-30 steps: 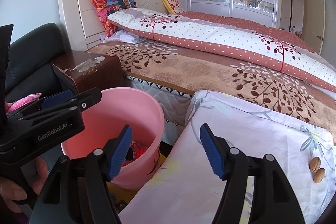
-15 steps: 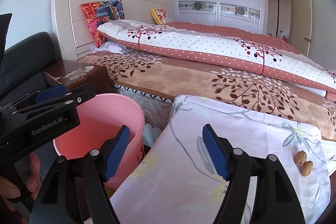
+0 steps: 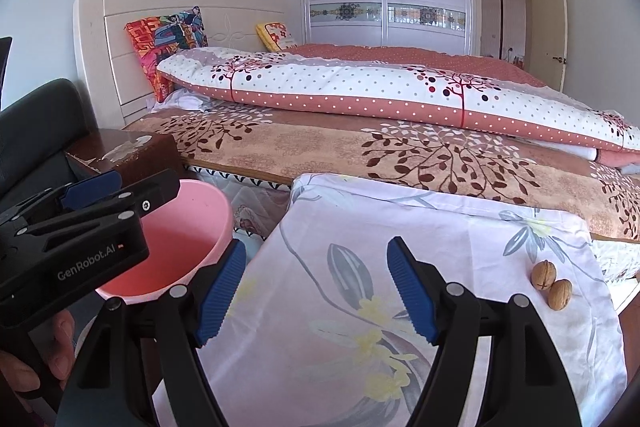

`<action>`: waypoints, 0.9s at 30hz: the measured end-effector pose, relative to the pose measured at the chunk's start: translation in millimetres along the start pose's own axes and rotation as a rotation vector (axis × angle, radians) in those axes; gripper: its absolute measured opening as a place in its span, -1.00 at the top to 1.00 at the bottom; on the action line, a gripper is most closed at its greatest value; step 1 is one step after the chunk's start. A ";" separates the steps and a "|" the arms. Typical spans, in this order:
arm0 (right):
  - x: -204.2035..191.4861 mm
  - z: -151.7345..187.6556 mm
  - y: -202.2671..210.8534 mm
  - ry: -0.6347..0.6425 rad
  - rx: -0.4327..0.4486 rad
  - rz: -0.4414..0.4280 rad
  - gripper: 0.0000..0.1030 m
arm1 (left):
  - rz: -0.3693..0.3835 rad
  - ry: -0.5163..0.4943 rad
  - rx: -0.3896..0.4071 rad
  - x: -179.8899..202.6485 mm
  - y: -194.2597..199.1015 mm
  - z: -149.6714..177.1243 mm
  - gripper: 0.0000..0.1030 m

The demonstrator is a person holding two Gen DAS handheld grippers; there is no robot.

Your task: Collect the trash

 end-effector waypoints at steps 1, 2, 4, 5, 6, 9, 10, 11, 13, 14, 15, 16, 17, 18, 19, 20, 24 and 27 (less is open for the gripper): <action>2.4 1.0 1.1 -0.003 0.001 0.004 -0.40 | 0.003 -0.005 -0.001 2.9 0.1 0.6 -0.36; 4.4 1.8 2.1 -0.005 0.001 0.006 -0.40 | 0.006 -0.009 -0.002 5.6 0.2 1.2 -0.36; 8.4 3.6 3.8 -0.011 0.001 0.011 -0.40 | 0.010 -0.017 -0.004 10.7 0.4 2.4 -0.36; 10.3 4.3 4.6 -0.015 0.001 0.014 -0.40 | 0.011 -0.021 -0.004 13.1 0.7 3.1 -0.36; 12.3 5.2 5.4 -0.019 0.001 0.015 -0.40 | 0.012 -0.025 -0.004 15.4 1.3 3.9 -0.36; 17.2 7.7 7.8 -0.029 0.001 0.019 -0.40 | 0.016 -0.033 -0.008 20.2 1.4 6.1 -0.36; 18.1 8.2 8.4 -0.032 0.001 0.019 -0.40 | 0.016 -0.035 -0.008 21.6 1.9 6.8 -0.36; 18.9 8.7 9.0 -0.034 0.000 0.019 -0.40 | 0.017 -0.036 -0.009 23.0 2.2 7.6 -0.36; 19.9 9.1 10.7 -0.037 0.003 0.019 -0.41 | 0.020 -0.036 -0.013 25.4 2.8 8.8 -0.36; 19.7 8.9 12.4 -0.037 0.004 0.019 -0.41 | 0.022 -0.036 -0.015 25.7 3.0 8.9 -0.36; 19.9 9.0 13.4 -0.038 0.006 0.018 -0.41 | 0.022 -0.036 -0.015 26.3 3.5 9.1 -0.36; 19.8 8.6 14.6 -0.039 0.008 0.019 -0.41 | 0.024 -0.035 -0.015 26.6 4.0 9.3 -0.36; 20.5 8.9 16.1 -0.040 0.010 0.019 -0.41 | 0.025 -0.035 -0.015 27.2 4.7 9.4 -0.36; 20.8 9.1 16.9 -0.040 0.011 0.019 -0.41 | 0.026 -0.035 -0.014 27.7 5.5 9.6 -0.36; 21.0 9.4 17.8 -0.041 0.012 0.019 -0.41 | 0.027 -0.036 -0.013 28.0 6.2 9.9 -0.36; 21.3 9.4 18.9 -0.042 0.014 0.020 -0.41 | 0.027 -0.037 -0.013 28.5 7.0 10.2 -0.36; 20.9 10.6 22.1 -0.044 0.013 0.019 -0.41 | 0.029 -0.040 -0.012 30.8 10.1 11.8 -0.36; 20.7 11.9 24.6 -0.043 0.014 0.018 -0.41 | 0.032 -0.042 -0.014 32.1 11.1 12.9 -0.36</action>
Point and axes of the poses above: each gripper's, at about its wrist camera, not at the fingertips, and y roughly against the way its jaws point, x to its right, z to its underside, the point moved 9 cm from there along -y, roughly the way its jaws point
